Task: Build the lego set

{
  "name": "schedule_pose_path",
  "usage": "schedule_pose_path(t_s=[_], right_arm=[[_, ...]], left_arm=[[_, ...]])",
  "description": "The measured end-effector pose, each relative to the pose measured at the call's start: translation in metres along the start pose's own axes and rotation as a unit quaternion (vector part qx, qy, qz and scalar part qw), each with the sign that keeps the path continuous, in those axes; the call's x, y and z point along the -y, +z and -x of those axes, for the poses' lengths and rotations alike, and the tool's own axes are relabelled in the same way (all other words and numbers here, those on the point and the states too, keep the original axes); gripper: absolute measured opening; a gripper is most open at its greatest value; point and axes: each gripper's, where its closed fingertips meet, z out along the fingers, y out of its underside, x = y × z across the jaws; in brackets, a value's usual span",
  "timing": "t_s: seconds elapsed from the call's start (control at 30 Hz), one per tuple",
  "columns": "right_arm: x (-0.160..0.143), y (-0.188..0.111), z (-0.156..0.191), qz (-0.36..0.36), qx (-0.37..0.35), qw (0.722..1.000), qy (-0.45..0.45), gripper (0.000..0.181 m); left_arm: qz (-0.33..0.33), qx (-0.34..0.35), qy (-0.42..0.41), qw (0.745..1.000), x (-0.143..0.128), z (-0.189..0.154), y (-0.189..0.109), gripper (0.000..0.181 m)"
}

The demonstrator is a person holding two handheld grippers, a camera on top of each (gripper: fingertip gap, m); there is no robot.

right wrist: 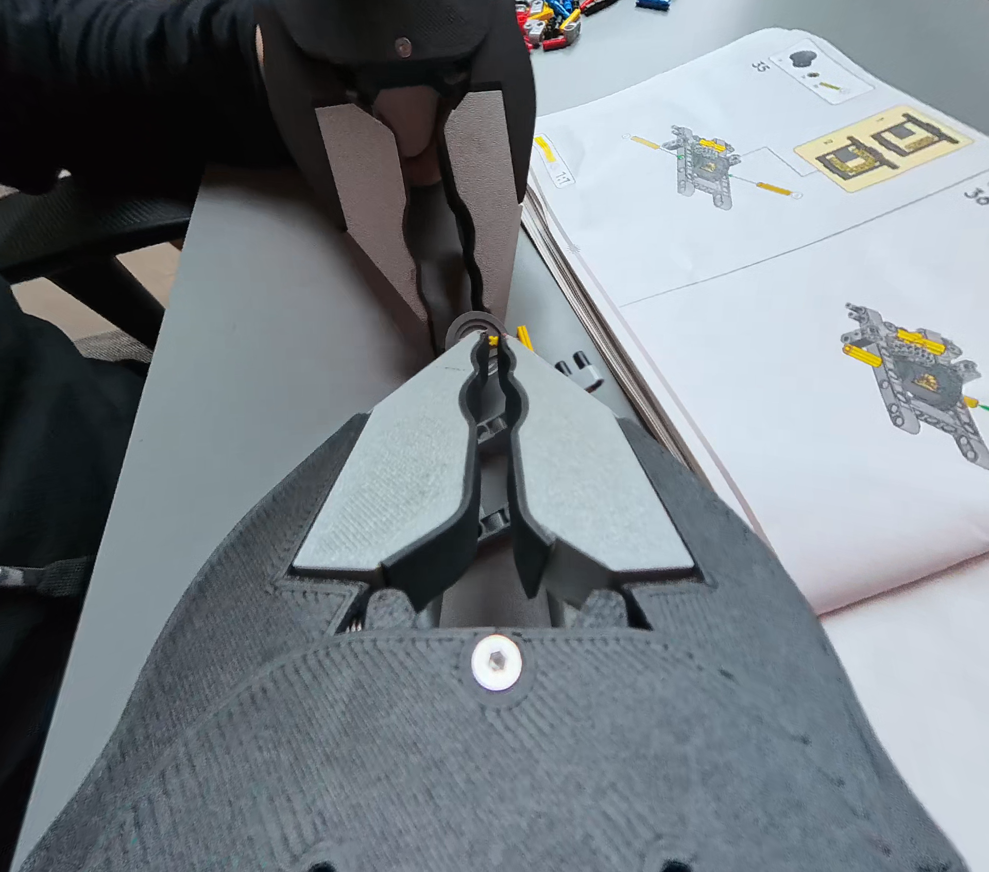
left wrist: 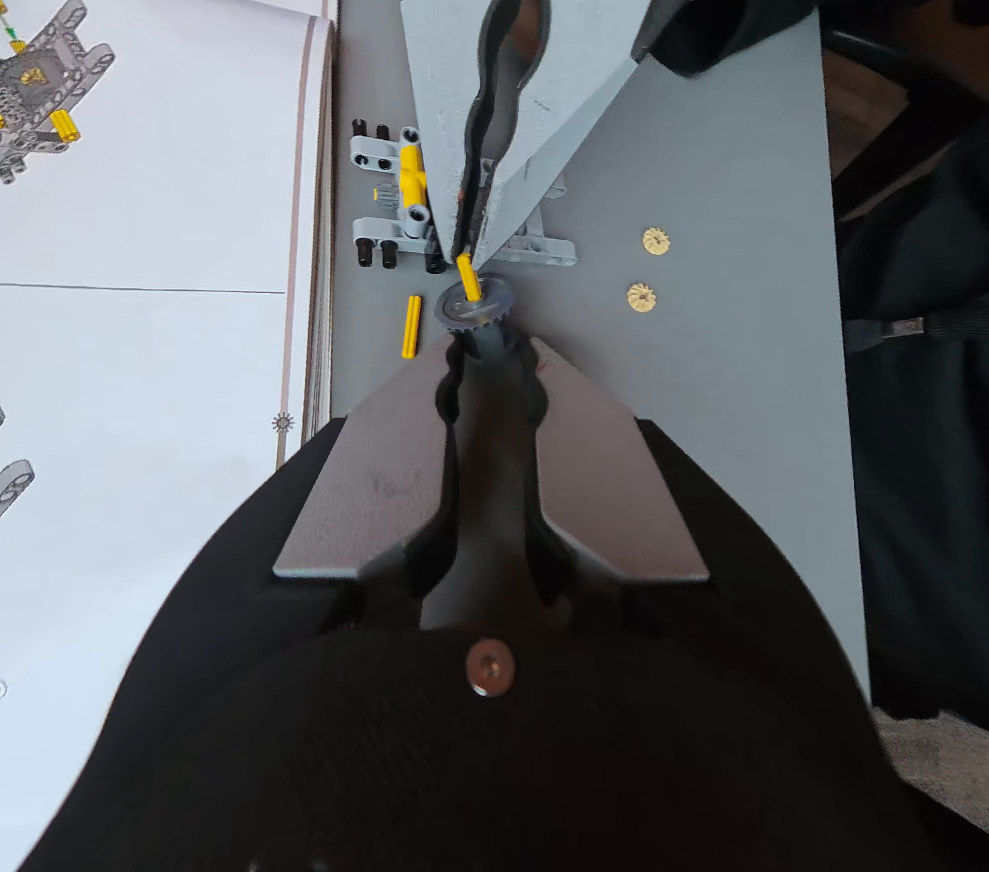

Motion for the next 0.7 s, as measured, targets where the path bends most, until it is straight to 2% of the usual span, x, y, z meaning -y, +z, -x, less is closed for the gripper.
schedule_pose_path(t_s=[0.37,0.53,0.7], right_arm=[[-0.0043,0.0017,-0.0082,0.012,0.036,0.995,0.092,0.000],[-0.0037,0.0026,-0.0073,0.015,0.061,0.991,0.120,0.000],[-0.0049,0.0014,-0.0070,0.026,0.056,0.994,0.094,0.000]], left_arm=[[-0.020,-0.062,-0.101,0.993,0.0023,0.0009,-0.0032,0.017],[-0.016,-0.066,-0.094,0.993,0.0019,-0.0010,-0.0025,0.017],[-0.017,-0.072,-0.099,0.992,0.0021,-0.0013,-0.0027,0.017]])
